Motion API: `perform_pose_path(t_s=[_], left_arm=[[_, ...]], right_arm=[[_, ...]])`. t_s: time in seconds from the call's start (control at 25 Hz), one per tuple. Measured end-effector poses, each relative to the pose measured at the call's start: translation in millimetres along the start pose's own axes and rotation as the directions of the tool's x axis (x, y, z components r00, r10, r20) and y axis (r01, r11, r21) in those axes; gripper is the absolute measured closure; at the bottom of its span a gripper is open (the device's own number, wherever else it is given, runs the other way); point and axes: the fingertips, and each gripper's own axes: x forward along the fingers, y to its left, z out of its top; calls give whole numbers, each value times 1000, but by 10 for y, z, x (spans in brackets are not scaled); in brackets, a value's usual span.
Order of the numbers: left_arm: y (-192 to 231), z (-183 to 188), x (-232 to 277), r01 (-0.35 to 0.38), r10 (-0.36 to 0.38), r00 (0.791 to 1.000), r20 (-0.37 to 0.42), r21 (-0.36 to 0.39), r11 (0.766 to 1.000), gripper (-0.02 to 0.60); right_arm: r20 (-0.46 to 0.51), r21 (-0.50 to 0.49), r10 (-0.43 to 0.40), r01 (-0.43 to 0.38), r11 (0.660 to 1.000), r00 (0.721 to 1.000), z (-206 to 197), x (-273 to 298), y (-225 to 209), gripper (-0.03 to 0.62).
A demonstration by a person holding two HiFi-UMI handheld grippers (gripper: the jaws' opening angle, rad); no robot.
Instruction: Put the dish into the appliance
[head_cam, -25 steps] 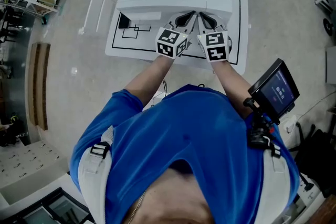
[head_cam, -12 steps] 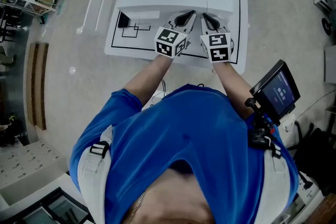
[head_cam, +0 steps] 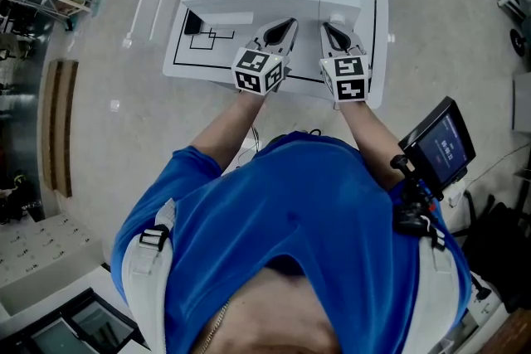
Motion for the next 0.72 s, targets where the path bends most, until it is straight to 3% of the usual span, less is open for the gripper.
perform_pose_path(t_s=[0.4,0.72], left_arm=[[17,-101,-303,-67,68,998,7,-36,997,574],[-350,-76,-509,-97,98,995,17,-54,994,574]], right_arm=[[9,11,13,-13,1000,1000,-93,-241,-27,592],[41,31,23,-24,999,999,-129,-750,-167,592]])
